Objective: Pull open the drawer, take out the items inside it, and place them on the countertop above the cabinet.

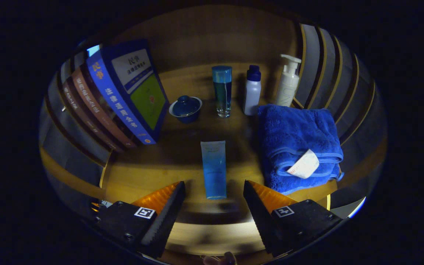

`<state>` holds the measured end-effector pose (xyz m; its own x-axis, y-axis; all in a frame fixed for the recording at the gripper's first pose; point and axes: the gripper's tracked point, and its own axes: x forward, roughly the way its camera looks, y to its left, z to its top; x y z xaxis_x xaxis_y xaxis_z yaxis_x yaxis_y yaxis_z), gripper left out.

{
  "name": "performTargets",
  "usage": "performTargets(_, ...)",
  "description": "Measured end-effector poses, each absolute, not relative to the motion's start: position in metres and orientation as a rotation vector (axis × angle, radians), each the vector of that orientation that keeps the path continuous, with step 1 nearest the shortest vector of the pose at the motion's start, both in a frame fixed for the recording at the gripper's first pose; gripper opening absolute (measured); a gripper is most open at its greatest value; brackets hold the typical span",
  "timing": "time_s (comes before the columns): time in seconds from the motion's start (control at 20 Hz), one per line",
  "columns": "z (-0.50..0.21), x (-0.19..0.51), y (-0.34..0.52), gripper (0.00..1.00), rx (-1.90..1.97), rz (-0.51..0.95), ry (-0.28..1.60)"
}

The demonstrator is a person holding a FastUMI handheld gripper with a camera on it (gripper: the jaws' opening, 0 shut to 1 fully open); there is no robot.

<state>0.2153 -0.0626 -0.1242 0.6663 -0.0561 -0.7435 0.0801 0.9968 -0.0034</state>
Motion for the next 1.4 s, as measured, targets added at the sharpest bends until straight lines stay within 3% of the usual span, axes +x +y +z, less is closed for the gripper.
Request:
performTargets(0.65,-0.052,0.046,-0.049,1.0,0.007,0.035,0.396)
performTargets(1.05,-0.105,-0.038,-0.057,1.0,-0.001,0.028,0.295)
performTargets(1.4,-0.156,-0.059,-0.056,1.0,-0.004,0.006,0.29)
